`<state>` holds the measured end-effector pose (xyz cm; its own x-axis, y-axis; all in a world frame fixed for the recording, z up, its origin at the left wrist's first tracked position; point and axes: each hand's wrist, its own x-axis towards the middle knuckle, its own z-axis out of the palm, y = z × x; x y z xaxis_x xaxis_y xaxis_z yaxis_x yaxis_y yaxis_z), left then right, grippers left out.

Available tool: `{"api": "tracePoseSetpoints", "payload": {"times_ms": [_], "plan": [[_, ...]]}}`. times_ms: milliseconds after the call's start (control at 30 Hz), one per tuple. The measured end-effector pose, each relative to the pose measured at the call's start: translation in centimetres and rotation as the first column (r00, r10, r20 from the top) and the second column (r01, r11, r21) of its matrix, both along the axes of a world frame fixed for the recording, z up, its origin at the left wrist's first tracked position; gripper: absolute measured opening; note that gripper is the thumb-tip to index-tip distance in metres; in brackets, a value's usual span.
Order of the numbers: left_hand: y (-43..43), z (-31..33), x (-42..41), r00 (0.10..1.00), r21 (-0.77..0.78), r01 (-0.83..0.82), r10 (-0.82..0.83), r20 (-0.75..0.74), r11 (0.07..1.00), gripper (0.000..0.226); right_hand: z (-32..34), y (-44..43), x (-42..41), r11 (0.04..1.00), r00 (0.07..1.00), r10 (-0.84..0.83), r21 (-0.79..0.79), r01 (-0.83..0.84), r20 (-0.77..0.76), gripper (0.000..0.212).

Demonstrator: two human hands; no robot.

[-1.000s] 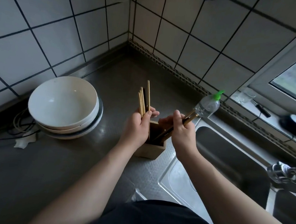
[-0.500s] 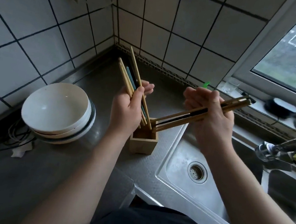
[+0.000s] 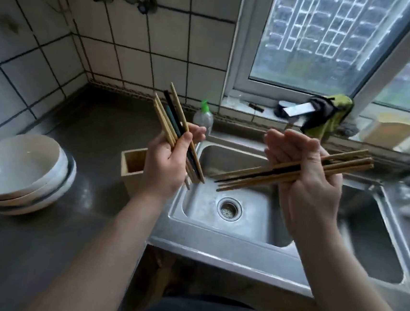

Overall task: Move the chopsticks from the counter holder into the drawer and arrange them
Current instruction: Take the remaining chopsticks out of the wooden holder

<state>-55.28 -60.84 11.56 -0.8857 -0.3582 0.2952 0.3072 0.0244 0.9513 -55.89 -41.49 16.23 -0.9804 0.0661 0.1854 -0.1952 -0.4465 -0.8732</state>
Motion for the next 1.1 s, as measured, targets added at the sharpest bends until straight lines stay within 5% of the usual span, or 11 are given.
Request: {"api": "tracePoseSetpoints", "payload": {"times_ms": [333,567,767,1100], "plan": [[18.7,-4.2,11.6,0.916,-0.085,0.396,-0.386,0.108,0.914,0.019,-5.3,17.9,17.2,0.928,0.948,-0.300,0.261,0.265,0.106,0.032],[31.6,-7.5,20.7,0.739,-0.092,0.665,-0.634,0.229,0.741,0.016,-9.4,28.7,30.0,0.806,0.836,-0.524,0.412,0.425,0.164,0.031],[41.6,-9.5,26.9,0.531,-0.174,0.847,-0.791,0.303,0.502,0.019,-12.1,36.1,38.9,0.653,0.645,-0.738,0.450,0.609,0.197,0.029],[60.5,-12.6,37.2,0.080,-0.163,0.987,-0.897,0.435,0.009,0.021,-16.0,48.6,54.3,0.299,0.184,-0.947,0.513,0.805,0.263,0.027]]}}
